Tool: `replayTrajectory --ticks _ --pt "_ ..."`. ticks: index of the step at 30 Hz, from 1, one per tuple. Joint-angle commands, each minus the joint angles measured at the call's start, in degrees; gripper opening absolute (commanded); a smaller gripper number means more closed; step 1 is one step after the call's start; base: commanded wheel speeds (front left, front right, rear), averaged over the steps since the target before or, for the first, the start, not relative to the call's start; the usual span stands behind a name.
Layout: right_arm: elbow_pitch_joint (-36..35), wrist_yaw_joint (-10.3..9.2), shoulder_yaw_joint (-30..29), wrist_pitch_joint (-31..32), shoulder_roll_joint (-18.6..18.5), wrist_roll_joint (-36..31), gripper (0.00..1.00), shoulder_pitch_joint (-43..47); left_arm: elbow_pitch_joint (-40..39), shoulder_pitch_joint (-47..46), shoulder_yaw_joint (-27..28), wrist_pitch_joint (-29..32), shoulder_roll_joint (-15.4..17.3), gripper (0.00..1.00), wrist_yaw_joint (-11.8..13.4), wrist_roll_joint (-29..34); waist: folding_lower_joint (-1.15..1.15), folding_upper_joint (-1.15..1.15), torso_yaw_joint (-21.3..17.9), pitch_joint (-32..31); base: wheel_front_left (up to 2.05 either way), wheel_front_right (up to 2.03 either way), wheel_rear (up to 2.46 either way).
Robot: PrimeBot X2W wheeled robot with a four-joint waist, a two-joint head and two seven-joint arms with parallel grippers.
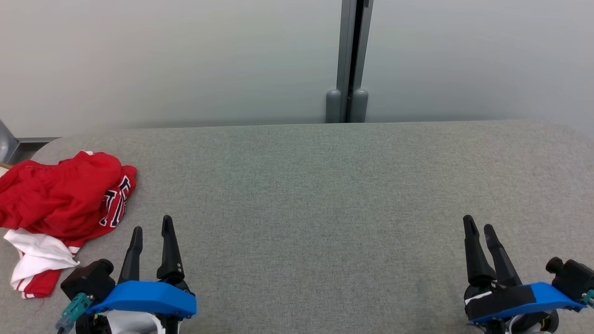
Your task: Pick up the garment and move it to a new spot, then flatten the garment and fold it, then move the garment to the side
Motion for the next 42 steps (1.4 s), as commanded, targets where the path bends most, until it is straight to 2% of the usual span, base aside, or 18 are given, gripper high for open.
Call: replayTrajectory --ticks 1,42 --pt "-0.44 0.09 0.15 -0.65 -0.33 -1.86 1.0 0.01 -0.32 -1.36 -0.34 -0.55 0.51 1.0 0.36 1.89 0.0 0.0 0.05 -0.03 0.0 0.0 0.0" --pt "0.46 0.14 1.39 -5.93 -0.38 -22.89 1.0 0.51 2.81 -1.66 -3.97 -5.78 1.27 1.0 3.48 21.91 0.0 0.0 0.96 -0.54 0.0 0.0 0.0"
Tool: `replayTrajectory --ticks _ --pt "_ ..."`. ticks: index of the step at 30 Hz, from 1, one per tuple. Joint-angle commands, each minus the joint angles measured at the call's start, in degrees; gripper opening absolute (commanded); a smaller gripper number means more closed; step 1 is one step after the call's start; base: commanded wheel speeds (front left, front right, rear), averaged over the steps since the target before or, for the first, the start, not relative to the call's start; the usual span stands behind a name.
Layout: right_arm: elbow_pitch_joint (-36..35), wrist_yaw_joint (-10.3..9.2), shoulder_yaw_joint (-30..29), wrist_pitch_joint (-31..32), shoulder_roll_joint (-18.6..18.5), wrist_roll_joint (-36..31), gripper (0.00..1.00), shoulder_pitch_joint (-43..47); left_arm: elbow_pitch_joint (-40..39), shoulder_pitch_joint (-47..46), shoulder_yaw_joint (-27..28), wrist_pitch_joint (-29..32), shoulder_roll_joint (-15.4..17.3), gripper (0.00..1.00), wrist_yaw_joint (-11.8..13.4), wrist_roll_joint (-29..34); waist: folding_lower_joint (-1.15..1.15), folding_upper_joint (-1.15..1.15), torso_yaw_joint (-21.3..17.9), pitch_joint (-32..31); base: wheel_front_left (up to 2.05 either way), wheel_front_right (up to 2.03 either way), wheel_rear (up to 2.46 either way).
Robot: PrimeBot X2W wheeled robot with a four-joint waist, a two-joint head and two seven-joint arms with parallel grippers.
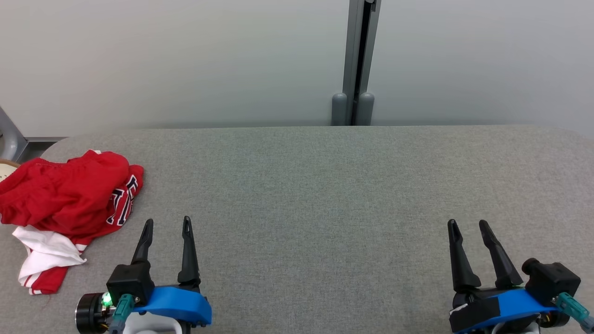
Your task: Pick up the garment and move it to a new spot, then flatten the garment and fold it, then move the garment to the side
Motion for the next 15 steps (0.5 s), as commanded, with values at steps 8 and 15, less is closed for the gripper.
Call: replayTrajectory --ticks 8,15 --pt "0.89 0.13 0.37 -1.2 -0.32 -3.95 1.0 0.34 1.75 -0.9 -0.18 -1.24 -0.01 1.0 -0.19 2.2 0.0 0.0 0.23 -0.11 0.0 0.0 0.0" --pt "2.13 0.14 0.53 -1.94 -0.32 -6.4 1.0 -0.01 3.93 -1.22 -0.43 -1.91 -0.13 1.0 -0.06 3.59 0.0 0.0 0.24 -0.19 0.0 0.0 0.0"
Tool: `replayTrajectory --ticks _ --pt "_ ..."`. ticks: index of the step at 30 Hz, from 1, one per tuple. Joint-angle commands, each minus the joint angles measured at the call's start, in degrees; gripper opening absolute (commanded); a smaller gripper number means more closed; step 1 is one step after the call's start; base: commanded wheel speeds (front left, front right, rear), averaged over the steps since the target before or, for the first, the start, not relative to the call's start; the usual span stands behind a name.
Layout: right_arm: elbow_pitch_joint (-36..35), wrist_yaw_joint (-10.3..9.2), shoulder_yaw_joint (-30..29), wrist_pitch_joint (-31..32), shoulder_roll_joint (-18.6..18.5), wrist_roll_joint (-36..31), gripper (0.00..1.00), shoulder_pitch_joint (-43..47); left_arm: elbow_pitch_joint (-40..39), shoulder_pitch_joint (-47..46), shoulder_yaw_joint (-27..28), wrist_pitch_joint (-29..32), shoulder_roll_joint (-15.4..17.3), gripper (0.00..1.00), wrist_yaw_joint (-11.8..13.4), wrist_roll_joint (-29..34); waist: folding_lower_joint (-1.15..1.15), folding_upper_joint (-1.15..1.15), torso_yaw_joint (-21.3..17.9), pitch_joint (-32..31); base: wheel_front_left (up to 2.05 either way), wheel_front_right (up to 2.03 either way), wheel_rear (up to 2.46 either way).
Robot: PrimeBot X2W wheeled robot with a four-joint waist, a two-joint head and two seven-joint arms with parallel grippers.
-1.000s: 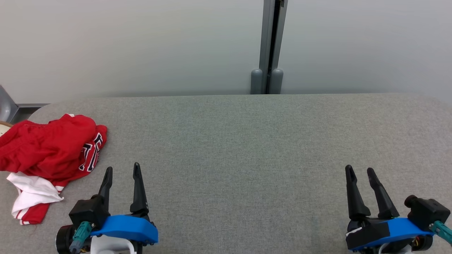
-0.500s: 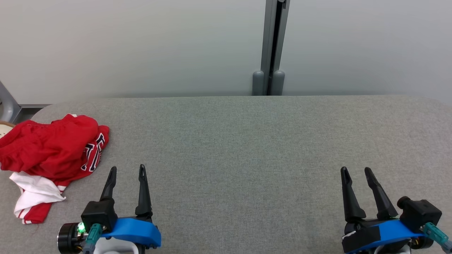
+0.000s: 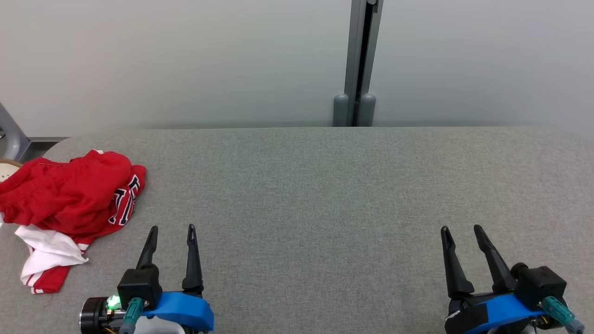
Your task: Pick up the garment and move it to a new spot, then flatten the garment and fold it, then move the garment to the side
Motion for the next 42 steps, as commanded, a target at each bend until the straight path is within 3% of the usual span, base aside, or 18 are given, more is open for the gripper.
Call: replayTrajectory --ticks 1,31,42 --pt "0.21 0.14 0.06 -0.45 -0.29 -1.05 1.0 -0.09 0.26 -0.93 -0.21 -0.39 0.05 1.0 0.08 1.15 0.0 0.0 0.0 -0.02 0.0 0.0 0.0" --pt "1.53 0.14 -0.5 -0.19 -0.28 -0.18 1.0 -0.15 1.17 -1.47 -1.1 -0.37 0.78 1.0 0.92 -0.72 0.0 0.0 0.2 -0.11 0.0 0.0 0.0" --pt "1.28 0.14 -0.32 -0.4 -0.28 0.02 1.0 0.41 0.16 -1.75 -1.33 -0.5 1.67 1.0 1.54 -0.4 0.0 0.0 3.54 0.04 0.0 0.0 0.0"
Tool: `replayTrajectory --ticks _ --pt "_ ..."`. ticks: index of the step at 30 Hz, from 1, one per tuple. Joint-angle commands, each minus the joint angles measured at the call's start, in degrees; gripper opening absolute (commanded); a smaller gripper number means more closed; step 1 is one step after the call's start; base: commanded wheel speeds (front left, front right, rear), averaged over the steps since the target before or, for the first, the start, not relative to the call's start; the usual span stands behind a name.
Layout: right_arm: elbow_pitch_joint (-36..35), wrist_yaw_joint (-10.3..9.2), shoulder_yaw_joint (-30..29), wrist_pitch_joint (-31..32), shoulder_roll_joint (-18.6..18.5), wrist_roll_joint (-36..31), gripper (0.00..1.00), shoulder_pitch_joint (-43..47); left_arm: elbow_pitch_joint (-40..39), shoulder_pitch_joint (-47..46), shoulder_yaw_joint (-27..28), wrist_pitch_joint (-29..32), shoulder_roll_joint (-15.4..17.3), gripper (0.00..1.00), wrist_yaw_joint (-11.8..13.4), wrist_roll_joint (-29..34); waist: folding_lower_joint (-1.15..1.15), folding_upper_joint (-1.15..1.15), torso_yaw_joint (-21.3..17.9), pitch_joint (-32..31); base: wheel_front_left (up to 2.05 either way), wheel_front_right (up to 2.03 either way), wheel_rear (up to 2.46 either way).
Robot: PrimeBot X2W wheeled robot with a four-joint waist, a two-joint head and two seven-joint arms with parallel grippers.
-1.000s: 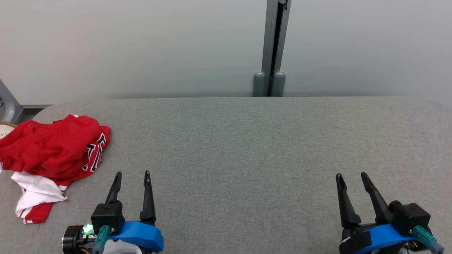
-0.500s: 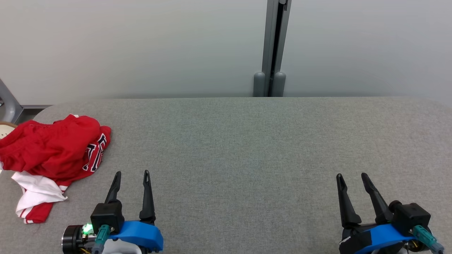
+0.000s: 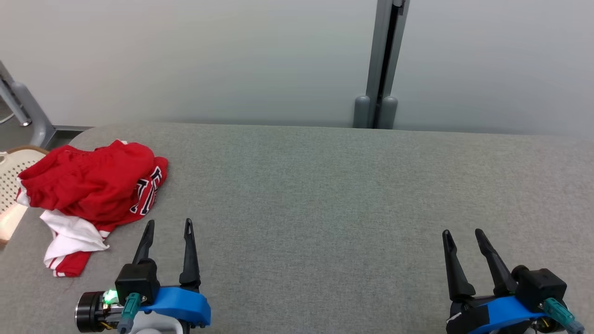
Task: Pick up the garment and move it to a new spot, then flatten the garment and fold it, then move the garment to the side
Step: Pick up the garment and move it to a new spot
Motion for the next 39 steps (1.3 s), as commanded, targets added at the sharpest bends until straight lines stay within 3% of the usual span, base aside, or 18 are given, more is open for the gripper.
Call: replayTrajectory --ticks 1,31,39 --pt "-0.1 0.13 -0.08 -0.23 -0.25 0.1 1.0 0.44 -0.24 -0.58 0.09 -0.25 0.29 1.0 0.06 -0.11 0.0 0.0 0.91 0.05 0.0 0.0 0.0" --pt "0.17 0.08 0.43 -0.46 -0.25 0.18 1.0 0.23 -3.48 1.27 3.29 -0.39 3.34 1.0 2.5 -1.65 0.0 0.0 21.01 1.38 0.0 0.0 0.0" --pt "0.29 0.08 1.02 -0.47 -0.25 0.42 1.0 -0.4 -4.11 1.64 3.95 -0.39 3.92 1.0 2.9 -2.05 0.0 0.0 23.69 1.78 0.0 0.0 0.0"
